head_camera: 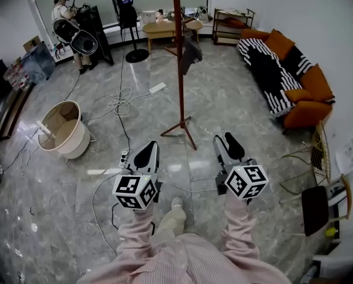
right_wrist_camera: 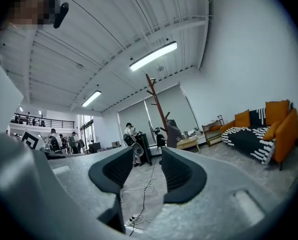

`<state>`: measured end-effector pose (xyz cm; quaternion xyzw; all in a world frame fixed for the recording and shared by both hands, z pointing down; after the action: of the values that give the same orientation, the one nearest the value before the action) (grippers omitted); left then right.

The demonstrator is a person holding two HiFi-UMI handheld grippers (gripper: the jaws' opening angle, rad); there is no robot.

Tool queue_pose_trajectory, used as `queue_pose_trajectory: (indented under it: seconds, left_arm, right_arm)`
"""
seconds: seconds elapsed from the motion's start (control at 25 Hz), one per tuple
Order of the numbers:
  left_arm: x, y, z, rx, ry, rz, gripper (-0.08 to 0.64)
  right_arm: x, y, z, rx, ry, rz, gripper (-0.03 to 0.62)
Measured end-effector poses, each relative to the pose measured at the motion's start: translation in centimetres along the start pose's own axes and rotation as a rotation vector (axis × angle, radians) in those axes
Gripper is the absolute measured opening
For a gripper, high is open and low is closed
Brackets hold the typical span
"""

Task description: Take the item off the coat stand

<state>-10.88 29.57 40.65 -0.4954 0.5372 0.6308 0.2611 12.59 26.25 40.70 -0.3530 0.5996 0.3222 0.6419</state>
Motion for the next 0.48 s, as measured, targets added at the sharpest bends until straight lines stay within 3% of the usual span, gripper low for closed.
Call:
queue_pose_trajectory:
  seconds: [0.48]
  left_arm:
    - [6.1,7.9,-13.8,-0.025,-0.008,0.027,0.002]
  right_arm:
    - [0.7,-5.3,-15.7,-0.031,0.005,-0.003,0.195]
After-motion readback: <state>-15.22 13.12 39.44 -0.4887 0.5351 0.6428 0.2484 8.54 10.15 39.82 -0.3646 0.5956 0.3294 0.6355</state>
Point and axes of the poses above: the fingertips, and each gripper's own axes: z backward along the fingers, y to its left, x out of its top, the point moved 4 cm from there along z, backward along the fingers, and after that the axes turned 14 degrees about z, right-handed, at the moved point
